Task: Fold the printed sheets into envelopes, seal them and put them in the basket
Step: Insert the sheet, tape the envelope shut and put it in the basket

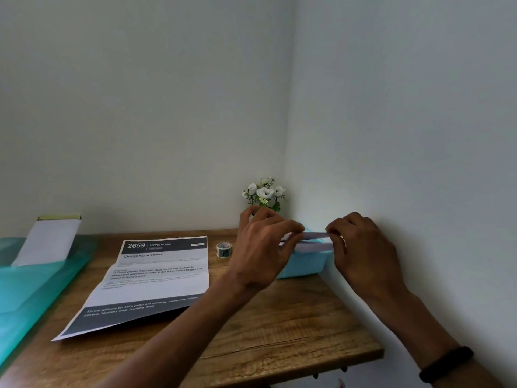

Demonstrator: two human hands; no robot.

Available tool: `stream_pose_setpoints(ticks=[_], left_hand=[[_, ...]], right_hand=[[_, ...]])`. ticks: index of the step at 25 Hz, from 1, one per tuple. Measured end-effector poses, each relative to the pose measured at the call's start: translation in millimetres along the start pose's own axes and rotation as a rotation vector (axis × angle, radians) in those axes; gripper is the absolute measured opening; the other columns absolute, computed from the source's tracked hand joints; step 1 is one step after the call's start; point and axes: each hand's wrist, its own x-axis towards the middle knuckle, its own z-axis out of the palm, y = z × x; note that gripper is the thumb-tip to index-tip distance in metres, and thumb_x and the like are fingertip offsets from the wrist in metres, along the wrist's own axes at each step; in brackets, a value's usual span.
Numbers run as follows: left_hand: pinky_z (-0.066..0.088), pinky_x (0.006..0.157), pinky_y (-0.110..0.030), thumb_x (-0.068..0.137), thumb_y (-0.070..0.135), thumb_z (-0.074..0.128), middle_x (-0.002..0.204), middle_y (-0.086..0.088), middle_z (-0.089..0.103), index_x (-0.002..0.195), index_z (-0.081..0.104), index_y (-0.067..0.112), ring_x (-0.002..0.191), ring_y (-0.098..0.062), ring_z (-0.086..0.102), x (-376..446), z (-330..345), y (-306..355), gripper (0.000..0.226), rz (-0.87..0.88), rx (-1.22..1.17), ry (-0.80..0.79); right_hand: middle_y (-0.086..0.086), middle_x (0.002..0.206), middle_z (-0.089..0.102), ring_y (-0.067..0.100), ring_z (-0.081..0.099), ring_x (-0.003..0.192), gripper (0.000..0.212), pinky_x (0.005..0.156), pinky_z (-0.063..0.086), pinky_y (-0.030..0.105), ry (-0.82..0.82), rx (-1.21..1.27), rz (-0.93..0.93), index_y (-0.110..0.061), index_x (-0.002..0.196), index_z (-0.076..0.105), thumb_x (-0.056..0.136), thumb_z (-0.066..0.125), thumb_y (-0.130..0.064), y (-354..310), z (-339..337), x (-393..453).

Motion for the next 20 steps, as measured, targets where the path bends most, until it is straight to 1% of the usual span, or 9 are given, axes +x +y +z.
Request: stream_pose_setpoints(ticks=[3, 5, 8, 11, 13, 15, 17, 18, 20], left_hand=[[0.041, 0.091, -0.039, 0.088, 0.024, 0.082, 0.098, 0.000, 0.080, 0.105, 0.082, 0.021, 0.096, -0.022, 0.064, 4.7, -0.4, 0.7, 0.018, 0.014, -0.023, 0.038], [0.045, 0.090, -0.041, 0.087, 0.024, 0.083, 0.100, -0.001, 0.080, 0.106, 0.082, 0.020, 0.097, -0.023, 0.064, 2.8, -0.7, 0.1, 0.019, 0.014, -0.025, 0.026], [0.049, 0.099, -0.048, 0.090, 0.026, 0.080, 0.109, 0.003, 0.080, 0.109, 0.080, 0.025, 0.104, -0.020, 0.062, -6.1, 0.8, -1.9, 0.019, 0.036, -0.003, -0.052], [0.047, 0.107, -0.051, 0.093, 0.029, 0.077, 0.117, 0.005, 0.078, 0.110, 0.079, 0.028, 0.110, -0.019, 0.063, -18.3, 6.5, -4.6, 0.017, 0.094, -0.001, -0.104], [0.046, 0.108, -0.049, 0.096, 0.039, 0.072, 0.117, 0.007, 0.078, 0.109, 0.079, 0.029, 0.111, -0.017, 0.061, -24.2, 10.6, -5.5, 0.018, 0.105, -0.013, -0.094], [0.044, 0.110, -0.046, 0.098, 0.049, 0.067, 0.119, 0.010, 0.077, 0.110, 0.079, 0.031, 0.113, -0.015, 0.058, -27.9, 13.0, -7.1, 0.025, 0.098, -0.019, -0.101], [0.043, 0.112, -0.050, 0.097, 0.044, 0.069, 0.121, 0.011, 0.076, 0.111, 0.077, 0.034, 0.117, -0.016, 0.058, -30.0, 15.4, -9.6, 0.019, 0.124, 0.000, -0.132], [0.043, 0.112, -0.052, 0.096, 0.039, 0.072, 0.120, 0.011, 0.076, 0.110, 0.076, 0.035, 0.117, -0.017, 0.058, -30.3, 16.4, -10.6, 0.016, 0.139, 0.017, -0.140], [0.044, 0.111, -0.053, 0.092, 0.029, 0.078, 0.118, 0.010, 0.076, 0.108, 0.074, 0.034, 0.115, -0.018, 0.060, -30.0, 18.4, -11.5, 0.017, 0.164, 0.045, -0.139]], right_hand=[[0.000, 0.110, 0.066, 0.022, 0.059, 0.102, 0.020, 0.072, 0.058, 0.041, -0.005, -0.007, 0.001, -0.020, 0.111, 0.073, 0.095, 0.067, -0.011, -0.6, -5.0, 7.9], [-0.002, 0.113, 0.065, 0.019, 0.058, 0.106, 0.020, 0.077, 0.058, 0.038, -0.024, -0.015, -0.002, -0.023, 0.114, 0.070, 0.097, 0.064, -0.014, -1.1, -5.3, 8.4], [-0.004, 0.121, 0.062, 0.016, 0.054, 0.113, 0.025, 0.081, 0.056, 0.031, -0.106, -0.041, -0.017, -0.026, 0.121, 0.066, 0.097, 0.067, -0.021, -1.7, -2.6, 1.4], [-0.005, 0.124, 0.061, 0.015, 0.051, 0.116, 0.027, 0.080, 0.052, 0.028, -0.163, -0.030, -0.010, -0.026, 0.123, 0.064, 0.096, 0.066, -0.026, -0.5, 3.3, -10.2], [-0.003, 0.124, 0.064, 0.015, 0.053, 0.115, 0.025, 0.082, 0.056, 0.029, -0.142, 0.024, -0.011, -0.024, 0.123, 0.067, 0.098, 0.064, -0.025, 3.2, 7.8, -17.1], [-0.003, 0.124, 0.066, 0.015, 0.055, 0.114, 0.026, 0.083, 0.058, 0.029, -0.107, 0.075, -0.031, -0.023, 0.123, 0.070, 0.097, 0.067, -0.026, 7.5, 13.6, -23.6], [-0.003, 0.121, 0.068, 0.016, 0.057, 0.111, 0.029, 0.080, 0.058, 0.029, -0.093, 0.089, -0.036, -0.021, 0.122, 0.072, 0.093, 0.074, -0.026, 10.1, 18.4, -28.0], [-0.001, 0.117, 0.070, 0.018, 0.059, 0.108, 0.027, 0.075, 0.058, 0.030, -0.090, 0.082, -0.034, -0.020, 0.117, 0.074, 0.090, 0.077, -0.023, 9.6, 19.9, -28.8], [0.004, 0.103, 0.073, 0.024, 0.064, 0.095, 0.023, 0.061, 0.056, 0.032, -0.084, 0.054, -0.055, -0.015, 0.103, 0.078, 0.082, 0.085, -0.013, 8.8, 22.7, -28.9]])
